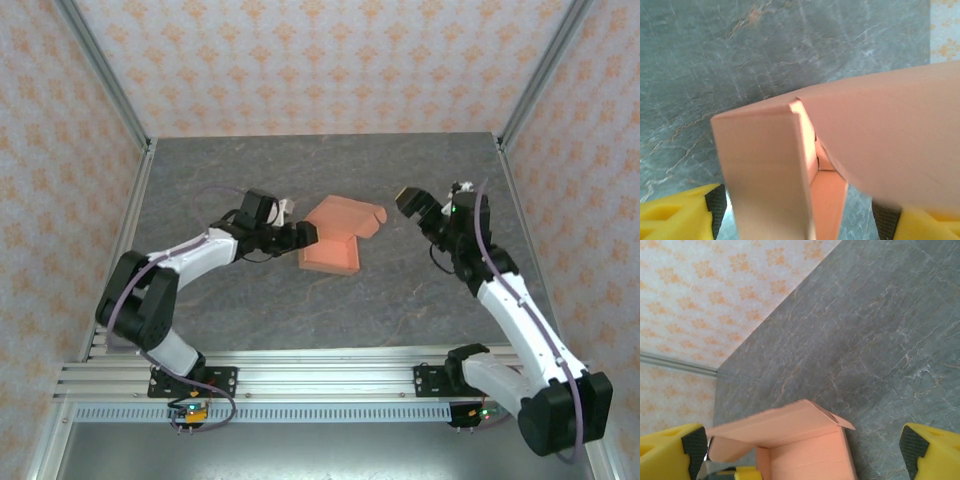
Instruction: Fold the paper box
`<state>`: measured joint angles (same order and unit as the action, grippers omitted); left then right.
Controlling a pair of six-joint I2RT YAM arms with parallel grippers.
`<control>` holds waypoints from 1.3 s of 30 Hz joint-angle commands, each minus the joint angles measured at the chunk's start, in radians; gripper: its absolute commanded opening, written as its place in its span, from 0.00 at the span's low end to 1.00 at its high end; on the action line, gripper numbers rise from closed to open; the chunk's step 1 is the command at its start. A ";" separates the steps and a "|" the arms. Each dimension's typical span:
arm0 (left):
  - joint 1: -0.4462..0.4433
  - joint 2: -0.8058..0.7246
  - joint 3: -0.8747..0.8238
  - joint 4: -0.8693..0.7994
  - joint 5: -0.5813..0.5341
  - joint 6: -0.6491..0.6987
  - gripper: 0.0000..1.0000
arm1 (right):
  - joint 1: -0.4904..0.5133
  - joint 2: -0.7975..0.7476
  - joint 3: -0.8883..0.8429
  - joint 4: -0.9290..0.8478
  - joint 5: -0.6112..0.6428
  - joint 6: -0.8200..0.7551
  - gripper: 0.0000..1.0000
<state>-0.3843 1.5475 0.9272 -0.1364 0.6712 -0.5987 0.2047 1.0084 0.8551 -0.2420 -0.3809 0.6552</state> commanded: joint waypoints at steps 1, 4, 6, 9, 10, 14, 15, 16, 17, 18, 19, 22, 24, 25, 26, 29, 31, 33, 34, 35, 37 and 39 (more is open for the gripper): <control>0.016 -0.107 0.001 -0.145 -0.068 0.059 0.84 | -0.030 0.100 0.136 -0.210 -0.100 0.014 1.00; 0.021 -0.173 0.010 -0.231 -0.125 0.092 1.00 | -0.031 0.191 0.239 -0.304 -0.078 -0.018 1.00; 0.032 -0.199 0.015 -0.278 -0.142 0.095 1.00 | -0.030 0.231 0.274 -0.310 -0.075 -0.046 1.00; 0.048 -0.242 0.023 -0.315 -0.161 0.083 1.00 | -0.031 0.281 0.315 -0.306 -0.118 -0.102 1.00; 0.050 -0.253 0.029 -0.320 -0.169 0.091 1.00 | -0.031 0.305 0.335 -0.319 -0.137 -0.120 1.00; 0.051 -0.253 0.092 -0.358 -0.219 0.194 1.00 | -0.030 0.431 0.413 -0.390 -0.247 -0.151 1.00; 0.051 -0.234 0.115 -0.369 -0.224 0.226 0.99 | -0.031 0.460 0.424 -0.398 -0.280 -0.141 1.00; 0.050 -0.213 0.136 -0.380 -0.226 0.251 0.98 | -0.030 0.480 0.435 -0.398 -0.302 -0.127 1.00; 0.049 -0.182 0.164 -0.391 -0.223 0.276 0.95 | -0.030 0.499 0.443 -0.393 -0.325 -0.094 1.00; 0.048 -0.151 0.193 -0.401 -0.215 0.298 0.91 | -0.030 0.514 0.452 -0.387 -0.347 -0.069 1.00; 0.047 -0.129 0.210 -0.402 -0.208 0.310 0.89 | -0.028 0.525 0.462 -0.380 -0.373 -0.058 1.00; 0.044 -0.089 0.247 -0.379 -0.199 0.321 0.87 | -0.021 0.557 0.491 -0.364 -0.428 -0.058 0.99; 0.040 -0.083 0.253 -0.357 -0.205 0.320 0.87 | -0.018 0.573 0.493 -0.337 -0.460 -0.105 1.00; 0.036 -0.081 0.255 -0.348 -0.209 0.324 0.87 | -0.015 0.578 0.489 -0.314 -0.498 -0.145 0.99; 0.029 -0.080 0.256 -0.341 -0.209 0.339 0.87 | -0.010 0.581 0.480 -0.291 -0.527 -0.192 0.96; -0.004 -0.071 0.256 -0.349 -0.258 0.388 0.86 | 0.017 0.577 0.452 -0.288 -0.516 -0.364 0.90; -0.021 -0.056 0.264 -0.368 -0.294 0.407 0.85 | 0.039 0.580 0.436 -0.298 -0.476 -0.451 0.87; -0.032 -0.042 0.276 -0.390 -0.317 0.415 0.80 | 0.056 0.593 0.429 -0.306 -0.454 -0.512 0.83; -0.036 -0.038 0.280 -0.394 -0.325 0.414 0.78 | 0.065 0.606 0.436 -0.318 -0.442 -0.535 0.81; -0.038 -0.036 0.280 -0.395 -0.334 0.410 0.75 | 0.071 0.620 0.443 -0.328 -0.434 -0.559 0.79; -0.041 -0.035 0.281 -0.388 -0.349 0.400 0.70 | 0.082 0.642 0.454 -0.344 -0.405 -0.588 0.77; -0.044 -0.034 0.283 -0.381 -0.367 0.391 0.65 | 0.086 0.653 0.449 -0.328 -0.404 -0.603 0.77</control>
<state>-0.4240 1.5124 1.1793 -0.5049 0.3683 -0.2176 0.2859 1.6405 1.2991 -0.5613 -0.8230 0.1516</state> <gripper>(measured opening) 0.666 0.772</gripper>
